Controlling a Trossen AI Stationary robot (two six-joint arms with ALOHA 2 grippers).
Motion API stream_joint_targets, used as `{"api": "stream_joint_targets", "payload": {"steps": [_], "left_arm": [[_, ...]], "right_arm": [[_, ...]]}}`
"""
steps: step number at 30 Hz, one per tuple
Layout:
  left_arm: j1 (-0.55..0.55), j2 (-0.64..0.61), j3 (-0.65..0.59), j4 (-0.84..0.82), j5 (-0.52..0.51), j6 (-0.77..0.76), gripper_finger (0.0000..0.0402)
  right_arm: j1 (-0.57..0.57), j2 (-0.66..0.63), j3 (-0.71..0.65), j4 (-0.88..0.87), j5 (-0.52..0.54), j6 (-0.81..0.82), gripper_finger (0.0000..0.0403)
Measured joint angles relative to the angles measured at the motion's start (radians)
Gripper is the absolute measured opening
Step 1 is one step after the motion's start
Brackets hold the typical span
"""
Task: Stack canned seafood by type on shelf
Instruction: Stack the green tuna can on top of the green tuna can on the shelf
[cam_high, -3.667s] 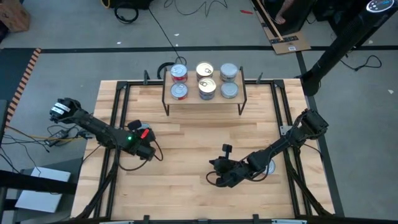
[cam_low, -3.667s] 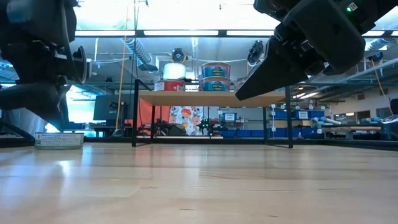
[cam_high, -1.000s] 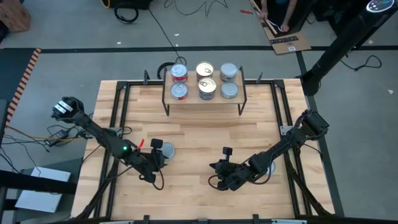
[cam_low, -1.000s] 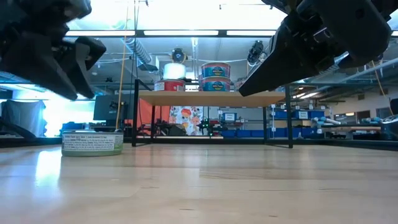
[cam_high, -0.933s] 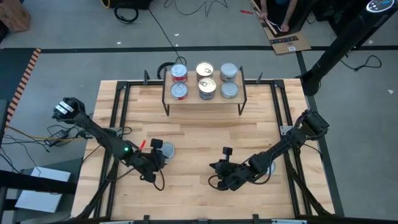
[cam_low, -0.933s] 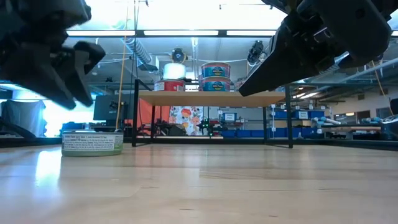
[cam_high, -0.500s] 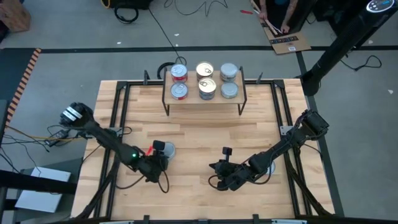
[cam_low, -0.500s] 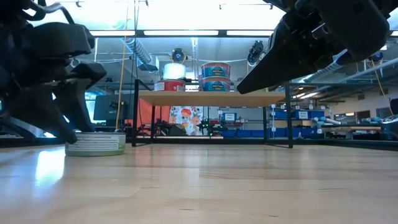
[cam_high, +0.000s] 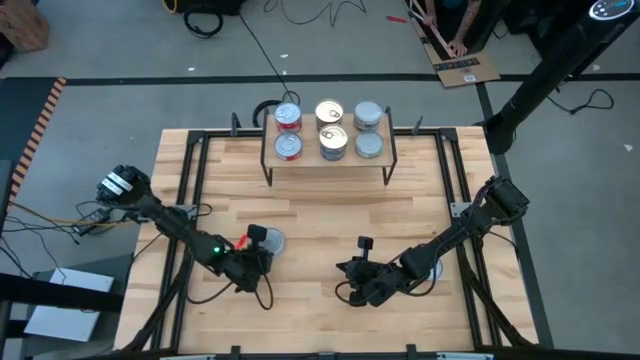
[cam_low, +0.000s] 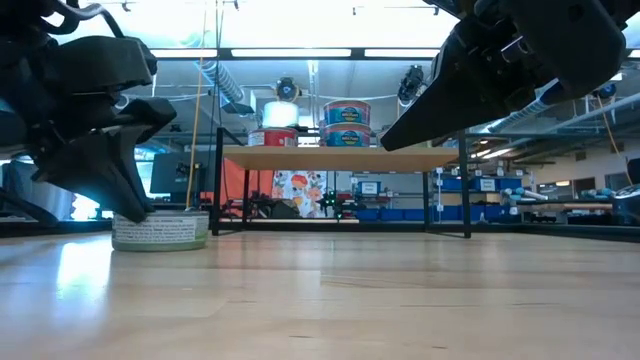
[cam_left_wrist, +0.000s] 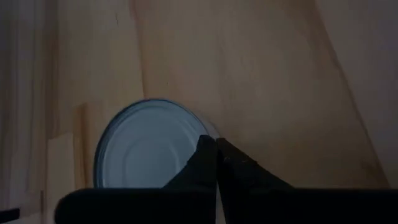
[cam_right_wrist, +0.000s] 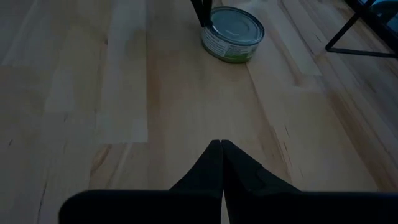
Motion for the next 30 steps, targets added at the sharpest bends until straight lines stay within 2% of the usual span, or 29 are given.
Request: {"api": "stream_joint_targets", "payload": {"steps": [9, 17, 30], "left_arm": [[-0.001, 0.007, 0.083, -0.021, 0.060, 0.062, 0.0002], [-0.001, 0.006, 0.179, -0.015, 0.065, 0.106, 0.0001], [0.007, -0.059, 0.204, 0.054, 0.067, 0.133, 0.0000]], "right_arm": [[0.000, 0.000, 0.000, 0.000, 0.000, 0.000, 0.0010], [0.006, 0.000, 0.000, 0.000, 0.000, 0.000, 0.0011], [0.018, 0.000, 0.000, 0.004, 0.000, 0.000, 0.0011]]}}
